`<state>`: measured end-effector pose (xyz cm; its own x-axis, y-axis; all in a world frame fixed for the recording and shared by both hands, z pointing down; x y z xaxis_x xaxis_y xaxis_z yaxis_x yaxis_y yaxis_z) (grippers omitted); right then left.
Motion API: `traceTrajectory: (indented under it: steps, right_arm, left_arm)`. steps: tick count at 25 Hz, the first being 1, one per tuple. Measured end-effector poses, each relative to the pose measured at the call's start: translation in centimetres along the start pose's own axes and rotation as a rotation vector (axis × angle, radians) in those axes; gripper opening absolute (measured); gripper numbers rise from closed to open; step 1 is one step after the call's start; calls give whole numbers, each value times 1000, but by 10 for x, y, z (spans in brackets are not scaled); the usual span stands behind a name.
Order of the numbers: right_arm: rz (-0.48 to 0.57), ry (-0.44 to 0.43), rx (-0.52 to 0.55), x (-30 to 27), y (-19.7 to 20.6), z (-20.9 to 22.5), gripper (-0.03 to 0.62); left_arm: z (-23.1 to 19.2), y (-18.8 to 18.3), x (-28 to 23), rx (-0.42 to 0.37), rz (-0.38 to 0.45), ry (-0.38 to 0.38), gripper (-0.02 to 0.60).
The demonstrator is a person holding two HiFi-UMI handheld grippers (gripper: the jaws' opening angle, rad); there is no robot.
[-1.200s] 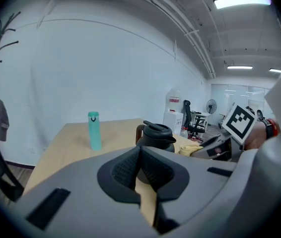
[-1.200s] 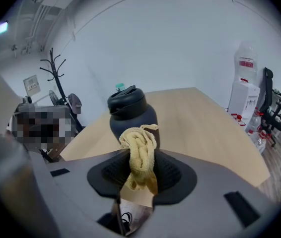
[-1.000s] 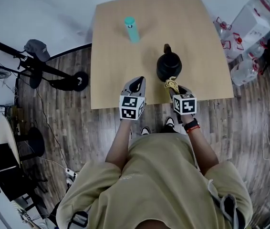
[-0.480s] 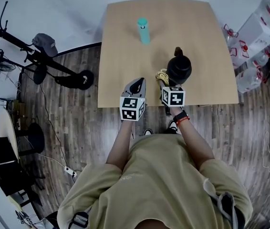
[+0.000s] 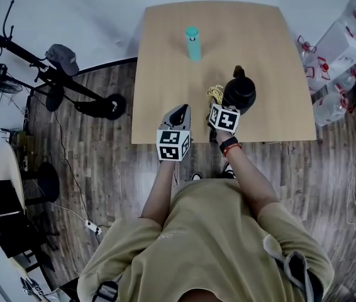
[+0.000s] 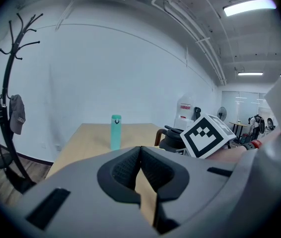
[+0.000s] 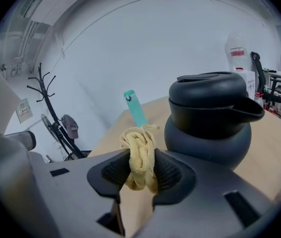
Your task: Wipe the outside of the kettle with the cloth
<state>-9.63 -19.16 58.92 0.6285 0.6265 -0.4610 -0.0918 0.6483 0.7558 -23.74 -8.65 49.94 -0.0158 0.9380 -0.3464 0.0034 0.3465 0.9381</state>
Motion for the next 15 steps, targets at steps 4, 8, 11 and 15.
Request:
traceTrajectory:
  steps: [4,8,11,15]
  right_arm:
    - [7,24,-24,-2,0,0,143]
    - [29,51,-66,-1,3,1,143]
    - [49,91,-113,7,4,2,143]
    - [50,113,-162,15,9,8,143]
  left_arm:
    - [-1,3,1,6,-7,-5,23]
    - [-2,6,3,5,-13,-2,23]
    - [0,9,3,2,-20,3,23]
    - [4,10,4,-1,-22,10,23]
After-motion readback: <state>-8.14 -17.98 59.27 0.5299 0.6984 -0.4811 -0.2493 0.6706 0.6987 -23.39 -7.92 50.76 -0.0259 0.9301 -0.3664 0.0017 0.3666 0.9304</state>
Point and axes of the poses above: the fingertips, and each gripper's own axes: x backward along the fingers, z to its right, y out of its underside, the point moved 7 cm from there along x, backward along the fingers, and after that the axes turned 13 degrees about -y, right-handed, at the moved point
